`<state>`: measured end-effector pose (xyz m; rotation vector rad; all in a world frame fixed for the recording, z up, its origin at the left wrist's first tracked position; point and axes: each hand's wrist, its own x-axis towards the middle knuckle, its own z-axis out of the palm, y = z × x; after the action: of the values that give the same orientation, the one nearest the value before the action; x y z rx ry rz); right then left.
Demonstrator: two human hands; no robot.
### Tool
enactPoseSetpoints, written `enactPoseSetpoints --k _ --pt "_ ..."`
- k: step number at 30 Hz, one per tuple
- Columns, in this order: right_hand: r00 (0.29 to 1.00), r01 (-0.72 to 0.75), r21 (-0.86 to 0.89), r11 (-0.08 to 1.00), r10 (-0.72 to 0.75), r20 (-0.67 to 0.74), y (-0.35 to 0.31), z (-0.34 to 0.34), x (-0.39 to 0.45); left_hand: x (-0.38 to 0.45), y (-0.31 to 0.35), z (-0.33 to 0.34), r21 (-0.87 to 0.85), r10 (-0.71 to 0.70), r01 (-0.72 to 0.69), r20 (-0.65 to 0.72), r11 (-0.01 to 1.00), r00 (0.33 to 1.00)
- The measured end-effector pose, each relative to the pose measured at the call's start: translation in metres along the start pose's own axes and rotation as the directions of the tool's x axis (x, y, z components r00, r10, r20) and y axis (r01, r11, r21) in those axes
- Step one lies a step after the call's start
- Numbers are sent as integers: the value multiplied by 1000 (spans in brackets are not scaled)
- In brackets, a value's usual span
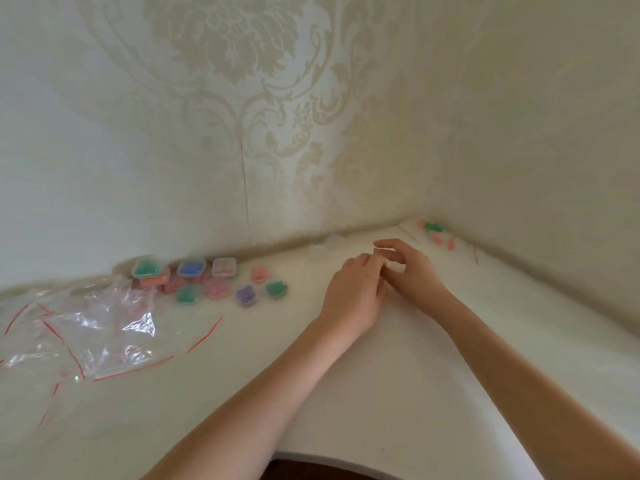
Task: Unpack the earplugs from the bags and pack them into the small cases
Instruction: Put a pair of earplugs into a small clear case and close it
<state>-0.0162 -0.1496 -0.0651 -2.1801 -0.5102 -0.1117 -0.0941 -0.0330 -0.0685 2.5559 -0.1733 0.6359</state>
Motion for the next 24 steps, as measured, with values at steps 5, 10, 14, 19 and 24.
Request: enactPoseSetpoints --k 5,10,14,19,24 --pt "971 -229 -556 799 145 -191 59 -44 39 6 -6 18 154 -1 -26 173 988 985" --pt "941 -302 -469 830 182 -285 93 -49 52 8 -13 12 53 -57 52 113 997 992" --pt "917 -168 -188 968 84 -390 72 -44 34 1 3 15 -77 32 -22 126 997 992" --pt "969 -87 460 884 182 -167 13 -38 -14 8 9 8 -622 -255 269 114 735 960" --pt "982 -189 561 806 172 83 -16 -24 -43 12 4 0 -816 -419 329 120 475 900"
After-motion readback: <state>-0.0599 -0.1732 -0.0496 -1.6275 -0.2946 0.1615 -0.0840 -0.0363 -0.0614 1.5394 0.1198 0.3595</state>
